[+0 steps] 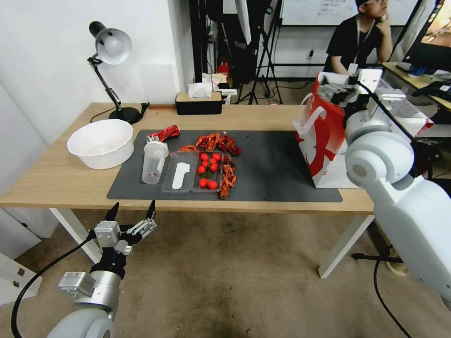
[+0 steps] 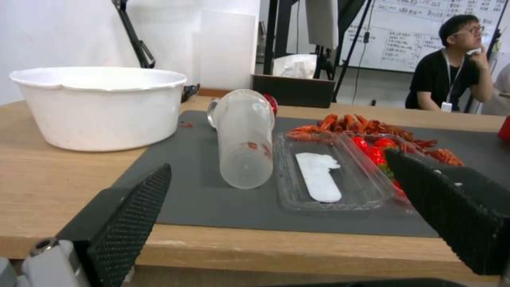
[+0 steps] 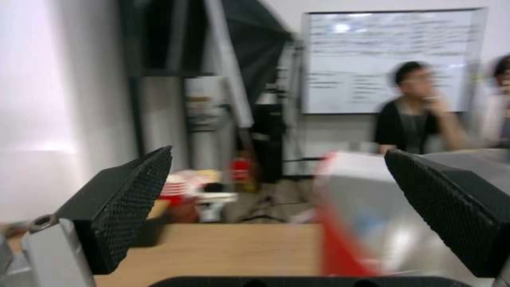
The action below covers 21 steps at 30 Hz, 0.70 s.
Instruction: Pick up the trash from the table and place it into the takeout bag.
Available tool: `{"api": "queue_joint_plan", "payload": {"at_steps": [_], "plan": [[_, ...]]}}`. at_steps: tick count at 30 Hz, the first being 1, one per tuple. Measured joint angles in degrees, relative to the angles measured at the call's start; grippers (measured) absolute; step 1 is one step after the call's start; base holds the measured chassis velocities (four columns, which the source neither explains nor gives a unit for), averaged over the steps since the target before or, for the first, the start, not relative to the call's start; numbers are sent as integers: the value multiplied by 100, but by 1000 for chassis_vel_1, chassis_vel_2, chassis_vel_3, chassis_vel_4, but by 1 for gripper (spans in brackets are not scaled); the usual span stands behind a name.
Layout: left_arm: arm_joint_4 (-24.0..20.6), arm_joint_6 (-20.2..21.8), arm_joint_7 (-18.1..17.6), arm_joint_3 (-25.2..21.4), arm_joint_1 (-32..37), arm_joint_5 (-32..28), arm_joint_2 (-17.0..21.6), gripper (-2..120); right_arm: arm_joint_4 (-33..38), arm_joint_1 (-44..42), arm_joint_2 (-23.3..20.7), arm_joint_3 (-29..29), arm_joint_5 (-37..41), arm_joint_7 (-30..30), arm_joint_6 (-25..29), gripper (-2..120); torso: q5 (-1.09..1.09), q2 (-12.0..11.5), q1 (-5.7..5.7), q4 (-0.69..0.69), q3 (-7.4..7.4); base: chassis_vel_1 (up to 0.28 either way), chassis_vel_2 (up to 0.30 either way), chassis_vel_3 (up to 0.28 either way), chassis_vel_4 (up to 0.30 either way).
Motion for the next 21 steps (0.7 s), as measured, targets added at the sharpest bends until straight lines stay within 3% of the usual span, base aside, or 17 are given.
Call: {"api": "queue_joint_plan", "payload": {"at_steps": [6, 13, 15, 16, 18, 21], "plan": [[-2, 1, -2, -2, -9, -5, -20, 100, 372, -736, -29, 35, -15, -545, 477, 100, 2, 0, 0, 0, 0, 0, 0, 0, 0], [-117, -21, 1, -15, 70, -38, -2, 100, 992, -2696, -109, 484, -783, -1441, 1402, 100, 1, 0, 0, -1, -1, 0, 0, 0, 0], [-118, -26, 0, -16, 75, -41, 0, 100, 1021, -2886, -87, 534, -863, -1512, 1499, 100, 1, 0, 0, -1, -1, 0, 0, 0, 0], [-121, -53, 3, -16, 100, -49, 7, 100, 1081, -3444, -1, 677, -1111, -1711, 1843, 100, 0, 0, 0, -2, -1, 0, 0, 0, 0], [-122, -72, 7, -17, 116, -57, 15, 100, 1094, -3707, 59, 748, -1246, -1804, 2050, 100, 1, 0, 0, -1, -1, 0, 0, 0, 0], [-124, -95, 15, -20, 129, -98, 58, 100, 1035, -4609, 386, 973, -1698, -2135, 2789, 100, 0, 0, 0, -2, -1, 0, 0, 0, 0]]}}
